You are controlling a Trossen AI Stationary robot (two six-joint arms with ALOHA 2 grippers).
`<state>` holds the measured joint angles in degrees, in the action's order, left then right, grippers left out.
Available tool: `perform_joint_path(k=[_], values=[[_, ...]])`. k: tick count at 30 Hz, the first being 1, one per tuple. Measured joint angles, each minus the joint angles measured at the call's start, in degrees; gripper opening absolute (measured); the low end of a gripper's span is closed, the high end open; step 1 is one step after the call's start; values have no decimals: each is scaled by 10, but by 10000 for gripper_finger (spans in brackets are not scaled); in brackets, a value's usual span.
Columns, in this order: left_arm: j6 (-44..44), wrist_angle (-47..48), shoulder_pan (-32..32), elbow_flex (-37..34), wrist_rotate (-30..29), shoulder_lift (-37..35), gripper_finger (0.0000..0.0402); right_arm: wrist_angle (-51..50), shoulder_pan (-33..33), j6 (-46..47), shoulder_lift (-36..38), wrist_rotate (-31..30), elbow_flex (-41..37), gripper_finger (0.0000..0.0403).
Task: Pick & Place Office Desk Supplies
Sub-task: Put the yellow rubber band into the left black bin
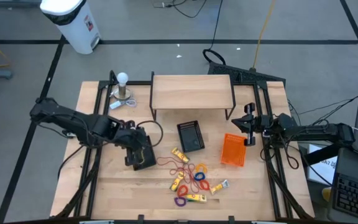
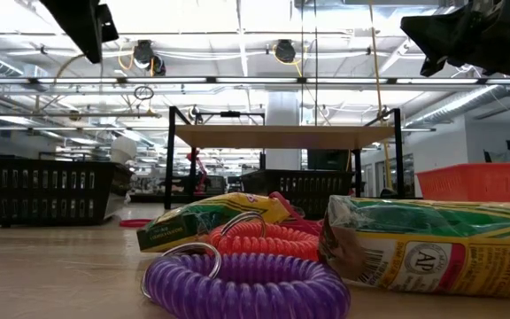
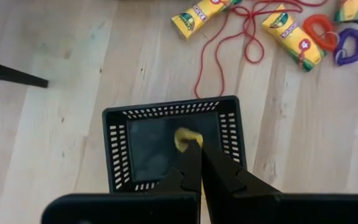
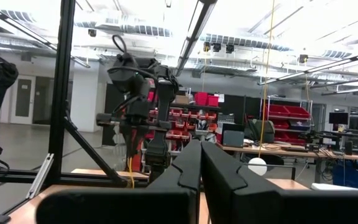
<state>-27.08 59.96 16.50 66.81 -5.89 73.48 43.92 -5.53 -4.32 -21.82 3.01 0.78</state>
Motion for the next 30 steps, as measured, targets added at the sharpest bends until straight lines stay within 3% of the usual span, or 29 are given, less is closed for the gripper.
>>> perform_joint_path(k=[23, 30], values=[[12, 0, 5, 0, 10, 107, 0, 0, 0, 0, 0, 0, 0, 4], [10, 8, 5, 0, 44, 138, 6, 0, 0, 0, 0, 0, 0, 4]])
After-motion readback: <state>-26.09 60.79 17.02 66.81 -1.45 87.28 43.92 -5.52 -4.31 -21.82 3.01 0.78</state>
